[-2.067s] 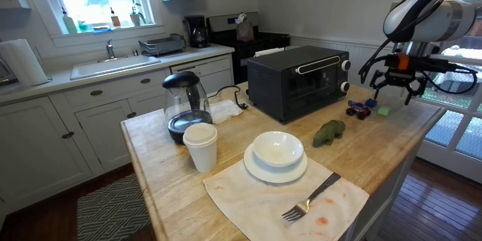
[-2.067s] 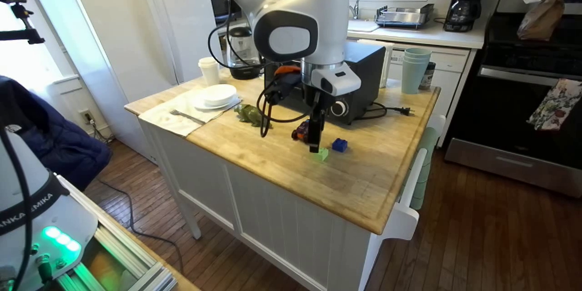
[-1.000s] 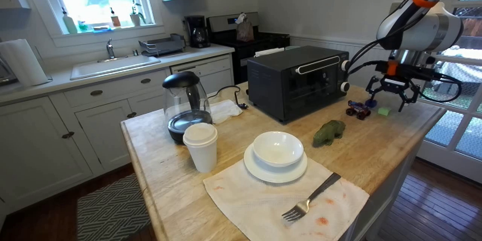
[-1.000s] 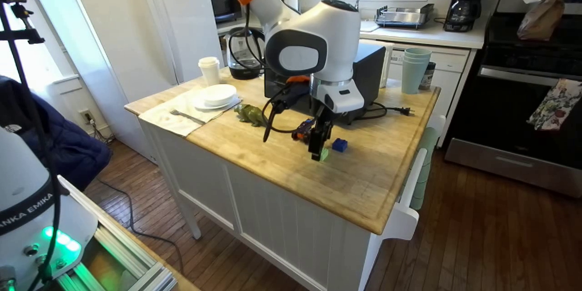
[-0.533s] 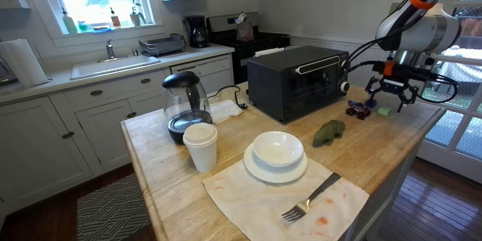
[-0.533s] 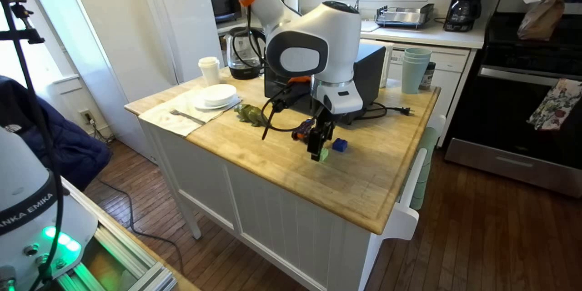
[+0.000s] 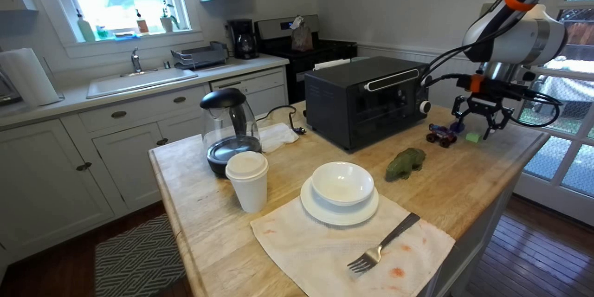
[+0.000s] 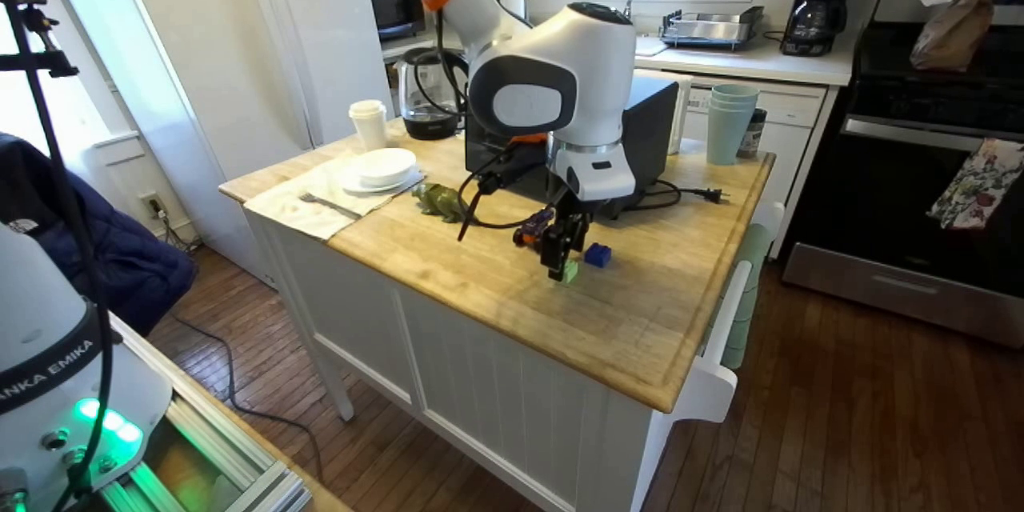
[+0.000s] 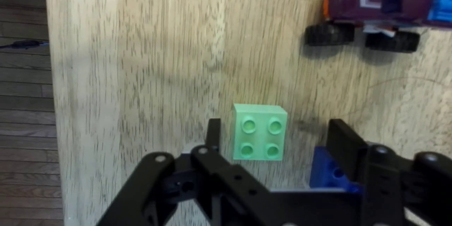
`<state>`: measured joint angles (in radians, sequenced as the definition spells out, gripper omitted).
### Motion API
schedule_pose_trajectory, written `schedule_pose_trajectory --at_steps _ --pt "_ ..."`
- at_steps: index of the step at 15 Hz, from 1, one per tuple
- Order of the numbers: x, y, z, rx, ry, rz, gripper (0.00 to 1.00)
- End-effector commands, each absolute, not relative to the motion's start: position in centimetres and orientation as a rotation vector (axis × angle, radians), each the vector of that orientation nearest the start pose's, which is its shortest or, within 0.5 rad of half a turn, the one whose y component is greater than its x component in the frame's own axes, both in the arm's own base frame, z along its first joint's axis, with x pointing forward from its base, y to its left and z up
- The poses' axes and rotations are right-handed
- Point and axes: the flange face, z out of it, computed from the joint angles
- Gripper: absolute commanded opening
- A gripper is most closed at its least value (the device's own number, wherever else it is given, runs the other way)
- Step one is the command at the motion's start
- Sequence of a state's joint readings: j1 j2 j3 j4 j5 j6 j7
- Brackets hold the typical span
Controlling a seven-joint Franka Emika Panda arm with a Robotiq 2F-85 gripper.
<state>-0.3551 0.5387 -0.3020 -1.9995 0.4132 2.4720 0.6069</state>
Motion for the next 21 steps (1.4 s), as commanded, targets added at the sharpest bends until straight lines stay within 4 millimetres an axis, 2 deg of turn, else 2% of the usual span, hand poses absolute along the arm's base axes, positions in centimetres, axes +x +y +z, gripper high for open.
schedule_pose_trajectory --at_steps 1,4,6,9,15,21 --pt "48.5 -36.9 19.2 -2.116 2.162 0.016 0.56" --pt "48.5 -36.9 19.2 -2.108 2.167 0.016 0.26" --pt "48.5 -36.8 19.3 -2.105 2.169 0.016 0.12" --pt "48.3 -35.8 20.4 -2.114 2.154 -0.002 0.11" --pt "47.9 -32.9 24.9 -2.166 2.092 -0.102 0.11" --pt "45.8 -28.4 27.4 -2.227 1.996 -0.156 0.11"
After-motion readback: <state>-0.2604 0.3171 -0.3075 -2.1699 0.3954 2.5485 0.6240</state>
